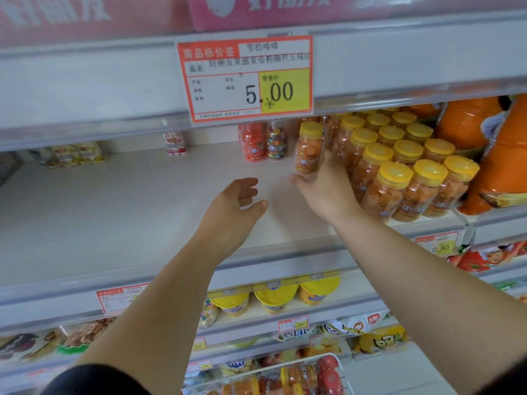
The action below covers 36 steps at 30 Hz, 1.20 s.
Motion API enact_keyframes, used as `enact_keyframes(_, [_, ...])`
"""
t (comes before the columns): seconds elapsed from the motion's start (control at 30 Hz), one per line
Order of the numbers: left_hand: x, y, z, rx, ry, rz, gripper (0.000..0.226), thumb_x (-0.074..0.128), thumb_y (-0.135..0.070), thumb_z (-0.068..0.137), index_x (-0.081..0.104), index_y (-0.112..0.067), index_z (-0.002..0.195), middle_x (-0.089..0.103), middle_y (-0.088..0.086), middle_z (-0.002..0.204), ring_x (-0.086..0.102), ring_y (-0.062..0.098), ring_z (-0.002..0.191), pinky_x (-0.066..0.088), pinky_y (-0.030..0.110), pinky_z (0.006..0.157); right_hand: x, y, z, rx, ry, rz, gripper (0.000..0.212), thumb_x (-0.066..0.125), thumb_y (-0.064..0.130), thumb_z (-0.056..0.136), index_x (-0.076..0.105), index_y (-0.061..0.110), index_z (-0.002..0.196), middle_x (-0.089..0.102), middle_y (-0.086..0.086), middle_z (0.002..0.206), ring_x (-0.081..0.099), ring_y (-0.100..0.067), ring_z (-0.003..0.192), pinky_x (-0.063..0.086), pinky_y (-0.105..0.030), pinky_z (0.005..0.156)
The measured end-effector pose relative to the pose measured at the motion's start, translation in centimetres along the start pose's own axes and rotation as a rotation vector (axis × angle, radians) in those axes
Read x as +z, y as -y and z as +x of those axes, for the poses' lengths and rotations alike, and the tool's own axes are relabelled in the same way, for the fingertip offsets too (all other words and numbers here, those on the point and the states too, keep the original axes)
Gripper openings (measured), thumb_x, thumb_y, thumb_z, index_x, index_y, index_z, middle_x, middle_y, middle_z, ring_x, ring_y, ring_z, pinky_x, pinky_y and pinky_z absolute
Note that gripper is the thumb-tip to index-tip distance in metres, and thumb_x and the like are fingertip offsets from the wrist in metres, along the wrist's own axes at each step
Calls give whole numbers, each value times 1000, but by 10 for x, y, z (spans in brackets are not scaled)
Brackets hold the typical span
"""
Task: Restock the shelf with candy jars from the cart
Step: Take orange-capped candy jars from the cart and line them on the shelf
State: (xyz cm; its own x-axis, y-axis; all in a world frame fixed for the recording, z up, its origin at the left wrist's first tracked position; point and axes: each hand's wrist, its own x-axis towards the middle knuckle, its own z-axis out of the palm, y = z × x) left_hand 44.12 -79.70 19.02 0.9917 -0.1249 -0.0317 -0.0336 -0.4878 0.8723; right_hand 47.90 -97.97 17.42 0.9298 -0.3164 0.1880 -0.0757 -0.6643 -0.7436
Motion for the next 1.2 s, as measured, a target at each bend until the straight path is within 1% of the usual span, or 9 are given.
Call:
enact_keyframes(0.07, [0,0,0,2,-3,-8,47,66,-26,94,51,-26,139,61,-10,123,58,7,116,44,22,96,-10,-2,-21,-44,127,-139,69,70,42,86,43,12,142,48,-15,137,46,-32,128,39,-39,108])
enact_keyframes(0.2, [1,-1,1,3,-10,-12,47,65,-24,94,51,-25,139,62,-8,123,59,8,113,45,20,93,-2,2,-13,-57,232,-327,77,58,53,90,29,16,152,29,-16,152,29,-38,139,30,-44,114])
enact_keyframes(0.37, [1,1,1,11,-9,-23,47,65,-23,94,51,-25,139,62,-8,121,61,9,111,46,17,88,22,2,19,15,204,-350,72,55,51,93,32,12,149,23,-19,153,28,-39,139,30,-43,114])
enact_keyframes(0.5, [0,3,1,12,-5,-39,46,64,-23,95,50,-27,138,62,-9,122,60,9,111,48,21,89,33,-3,43,15,163,-346,80,55,54,90,27,9,151,25,-19,155,29,-39,140,30,-44,115])
enact_keyframes(0.63, [0,3,2,7,-6,-43,46,64,-24,95,50,-28,138,62,-10,121,60,8,112,47,17,84,36,-6,60,39,168,-337,90,56,53,89,17,5,154,16,-24,159,23,-40,144,27,-45,117])
enact_keyframes(0.77, [0,2,2,-1,-7,-46,46,64,-23,94,51,-28,138,62,-11,121,61,8,112,48,22,91,38,-8,67,36,155,-346,93,59,52,89,14,4,155,10,-27,159,19,-41,146,25,-44,119])
enact_keyframes(1.07, [2,1,-2,25,-10,21,45,63,-23,95,51,-28,138,62,-11,120,59,6,112,44,20,91,36,-3,65,45,155,-321,95,59,53,86,16,3,155,14,-27,159,22,-42,145,28,-45,117])
enact_keyframes(1.13, [4,0,-3,47,-16,56,43,62,-22,96,52,-28,137,62,-11,120,60,6,110,44,18,88,25,1,50,34,195,-333,90,57,51,90,15,4,154,12,-25,160,21,-41,145,26,-42,118])
enact_keyframes(1.2, [6,-1,-4,84,-40,102,39,59,-19,97,54,-29,134,63,-11,119,61,6,106,44,16,83,7,11,26,-6,239,-331,79,54,48,94,22,6,153,23,-21,157,29,-39,142,30,-41,114])
